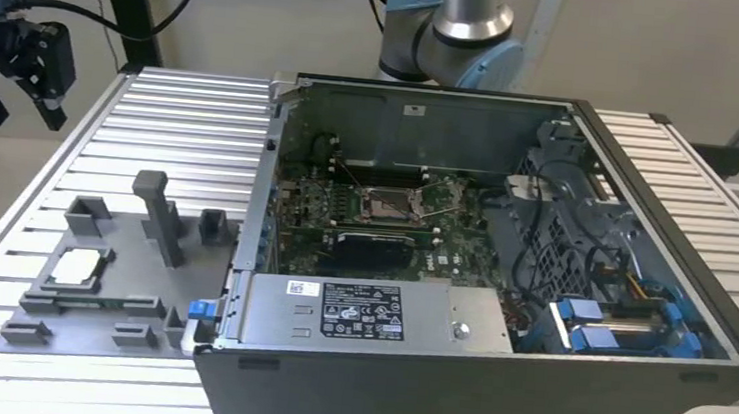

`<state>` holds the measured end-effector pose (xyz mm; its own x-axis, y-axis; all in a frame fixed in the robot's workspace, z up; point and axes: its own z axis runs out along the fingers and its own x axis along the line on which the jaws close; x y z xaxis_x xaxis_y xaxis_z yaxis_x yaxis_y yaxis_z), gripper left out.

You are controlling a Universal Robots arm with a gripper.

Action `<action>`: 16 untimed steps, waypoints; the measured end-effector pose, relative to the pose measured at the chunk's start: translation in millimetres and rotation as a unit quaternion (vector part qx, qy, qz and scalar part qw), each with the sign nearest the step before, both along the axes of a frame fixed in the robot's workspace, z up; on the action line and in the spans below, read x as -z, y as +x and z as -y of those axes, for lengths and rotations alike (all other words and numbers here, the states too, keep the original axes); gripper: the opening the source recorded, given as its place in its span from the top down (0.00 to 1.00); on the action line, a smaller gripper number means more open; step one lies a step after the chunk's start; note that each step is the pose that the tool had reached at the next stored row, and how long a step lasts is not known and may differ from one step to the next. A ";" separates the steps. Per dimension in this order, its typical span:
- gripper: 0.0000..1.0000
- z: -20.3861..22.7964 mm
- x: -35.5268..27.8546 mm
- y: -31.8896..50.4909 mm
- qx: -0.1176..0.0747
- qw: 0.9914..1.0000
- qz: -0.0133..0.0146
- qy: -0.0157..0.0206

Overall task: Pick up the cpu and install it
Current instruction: 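Pick up the cpu and move it towards the insertion slot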

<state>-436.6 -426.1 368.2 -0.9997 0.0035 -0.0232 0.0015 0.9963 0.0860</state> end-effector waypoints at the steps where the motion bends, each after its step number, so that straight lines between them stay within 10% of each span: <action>1: 1.00 0.1 1.5 0.0 -0.001 1.000 0.000 0.001; 16: 1.00 0.7 14.5 -0.6 -0.009 1.000 0.000 0.006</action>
<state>-437.2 -426.8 353.7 -0.9996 -0.0152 -0.0232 -0.0174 0.9950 0.0979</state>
